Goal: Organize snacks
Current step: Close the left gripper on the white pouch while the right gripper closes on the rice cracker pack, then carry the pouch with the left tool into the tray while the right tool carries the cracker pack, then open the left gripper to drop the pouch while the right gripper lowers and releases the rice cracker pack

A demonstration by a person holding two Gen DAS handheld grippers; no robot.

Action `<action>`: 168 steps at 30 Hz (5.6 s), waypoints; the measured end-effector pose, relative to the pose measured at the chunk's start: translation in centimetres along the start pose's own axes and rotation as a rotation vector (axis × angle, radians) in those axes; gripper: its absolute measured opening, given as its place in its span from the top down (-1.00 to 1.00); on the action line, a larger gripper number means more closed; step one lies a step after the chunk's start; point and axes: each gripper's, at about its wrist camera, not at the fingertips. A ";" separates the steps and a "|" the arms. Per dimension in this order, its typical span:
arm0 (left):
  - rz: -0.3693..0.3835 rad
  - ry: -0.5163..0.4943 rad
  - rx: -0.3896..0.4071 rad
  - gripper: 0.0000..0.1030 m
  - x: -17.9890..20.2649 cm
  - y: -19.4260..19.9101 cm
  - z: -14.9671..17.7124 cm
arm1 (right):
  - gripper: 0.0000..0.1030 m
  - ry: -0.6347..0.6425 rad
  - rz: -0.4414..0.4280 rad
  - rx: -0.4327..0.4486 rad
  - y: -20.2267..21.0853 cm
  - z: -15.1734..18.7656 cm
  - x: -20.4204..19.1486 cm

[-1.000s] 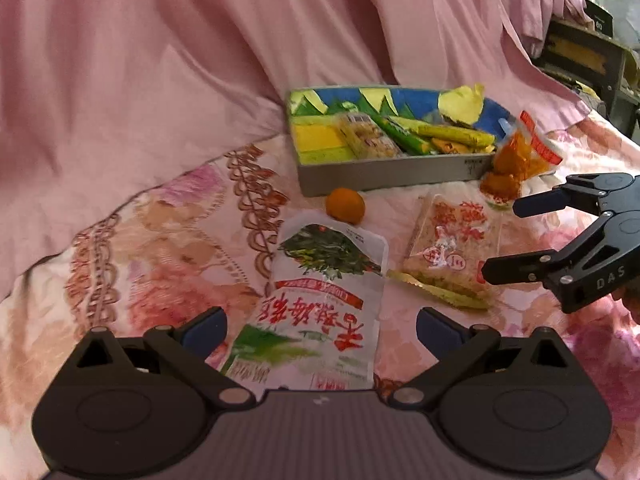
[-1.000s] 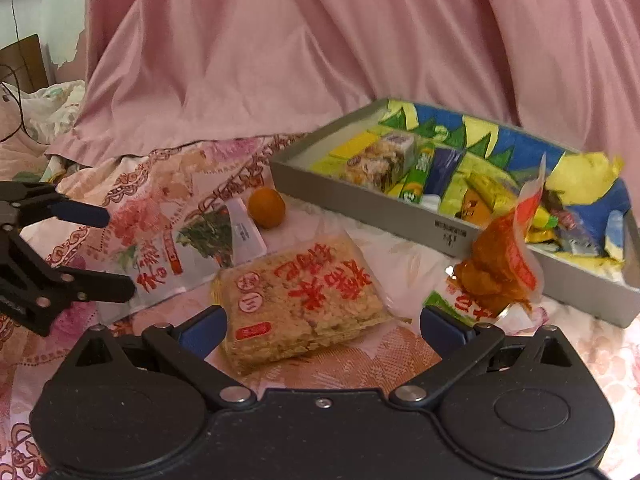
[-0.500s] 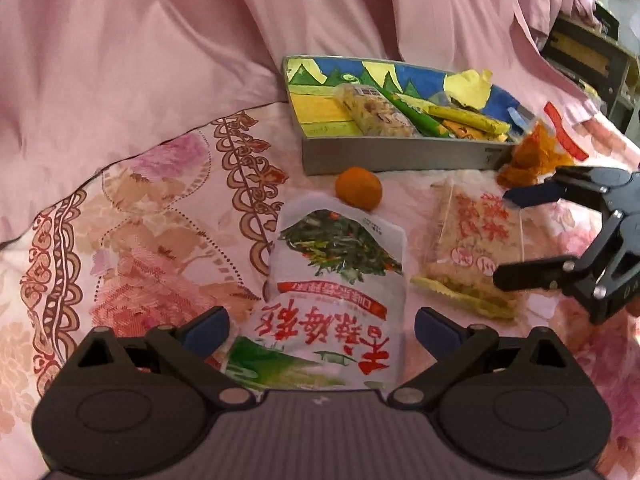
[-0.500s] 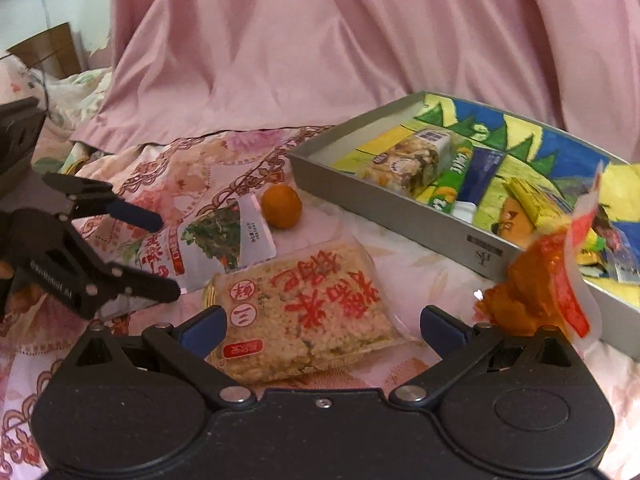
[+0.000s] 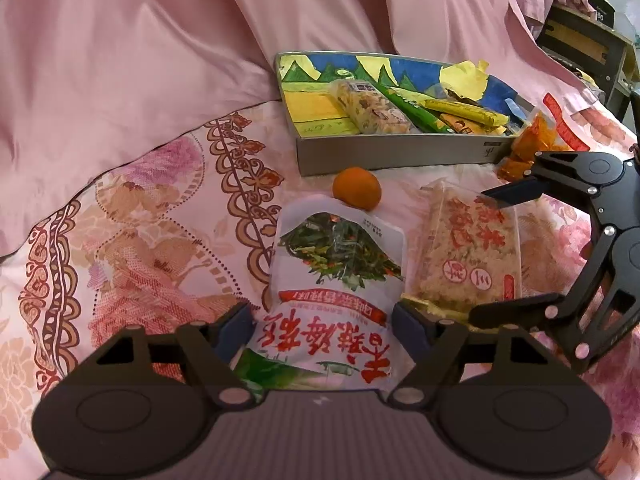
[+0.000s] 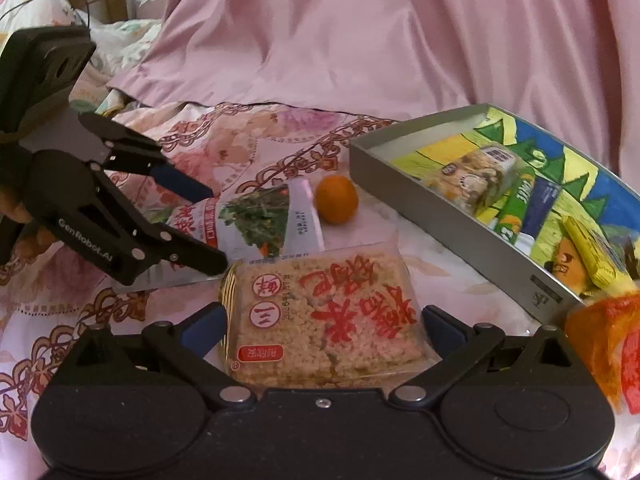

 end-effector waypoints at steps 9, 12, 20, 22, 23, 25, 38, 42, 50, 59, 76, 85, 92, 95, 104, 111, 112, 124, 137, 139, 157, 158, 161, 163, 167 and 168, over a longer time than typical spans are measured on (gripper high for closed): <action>-0.007 0.024 -0.016 -0.35 0.4 0.3 -0.2 | -0.99 -0.011 0.026 -0.007 -0.2 0.2 -0.8; -0.012 0.034 -0.017 -0.28 0.6 0.4 -0.2 | -0.93 -0.008 0.037 -0.003 0.4 0.8 -1.3; -0.020 0.066 -0.030 -0.19 1.1 1.3 0.3 | -0.94 -0.021 0.053 -0.006 2.8 2.3 -1.8; -0.020 0.074 -0.033 -0.19 1.0 1.3 0.3 | -0.99 -0.039 0.059 -0.013 2.5 2.3 -2.0; -0.019 0.077 -0.035 -0.19 0.9 1.3 0.3 | -0.99 -0.046 0.065 -0.017 2.2 2.2 -2.1; -0.019 0.086 -0.040 -0.19 0.9 1.3 0.3 | -0.99 -0.058 0.074 -0.014 1.9 2.2 -2.4; -0.030 0.100 -0.030 -0.02 1.5 1.9 0.3 | -0.89 -0.013 0.178 -0.002 1.6 2.7 -4.4; -0.021 0.119 -0.026 0.03 2.0 2.5 0.6 | -0.88 -0.010 0.201 0.015 2.7 3.3 -4.6; 0.020 0.137 -0.012 0.04 3.3 3.7 1.2 | -0.88 -0.042 0.225 0.049 4.7 4.1 -4.5; 0.036 0.180 0.061 0.04 3.5 5.0 -0.3 | -0.88 -0.070 0.280 0.137 7.0 3.7 -3.6; 0.102 0.214 0.304 0.04 5.1 -0.1 -13.3 | -0.89 -0.170 0.454 0.361 12.7 -3.9 6.4; 0.141 0.226 0.332 0.04 7.9 -6.7 -17.5 | -0.89 -0.308 0.547 0.276 10.4 -3.3 14.5; 0.128 0.273 0.264 0.04 9.0 -11.6 -17.4 | -0.89 -0.394 0.554 0.177 7.9 -1.4 18.3; 0.114 0.279 0.244 0.04 9.3 -12.7 -17.0 | -0.89 -0.432 0.547 0.159 7.4 -0.6 19.3; 0.084 0.217 0.247 0.02 10.0 -13.0 -16.8 | -0.89 -0.449 0.524 0.117 6.2 0.0 20.0; 0.065 0.225 0.227 -0.04 10.2 -12.9 -16.9 | -0.90 -0.435 0.533 0.109 6.3 0.1 19.2; 0.061 0.223 0.222 -0.08 10.2 -12.9 -16.9 | -0.91 -0.434 0.531 0.106 6.3 0.1 19.1; 0.094 0.319 0.195 -0.57 9.4 -11.0 -16.5 | -0.99 -0.414 0.536 0.062 6.1 0.5 19.0; 0.058 0.258 0.254 -0.70 9.9 -5.6 -16.5 | -0.99 -0.431 0.477 0.045 6.0 0.3 19.0; 0.055 0.258 0.258 -0.72 9.8 -5.2 -16.5 | -0.99 -0.465 0.462 0.045 6.1 0.2 19.2; 0.047 0.252 0.250 -0.88 9.2 -4.4 -15.8 | -0.99 -0.594 0.389 -0.114 5.2 -1.2 21.4; 0.048 0.254 0.249 -0.88 9.2 -4.3 -15.7 | -0.99 -0.623 0.374 -0.125 5.2 -1.3 21.8; 0.050 0.259 0.251 -0.88 8.9 -4.0 -15.5 | -0.99 -0.679 0.340 -0.160 5.4 -1.7 22.6; 0.050 0.263 0.251 -0.88 8.8 -3.9 -15.4 | -0.99 -0.685 0.328 -0.187 5.5 -2.0 22.7; 0.052 0.273 0.249 -0.88 8.6 -3.6 -15.0 | -0.99 -0.738 0.310 -0.235 5.5 -2.2 22.9; 0.053 0.273 0.248 -0.88 8.6 -3.5 -15.0 | -0.99 -0.756 0.309 -0.236 5.6 -2.1 23.0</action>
Point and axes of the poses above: each gripper's, at about its wrist camera, not at the fingertips, and y roughly against the way its jaws point, x to its right, z to its underside, and after that the axes turned 6 degrees about x, right-handed
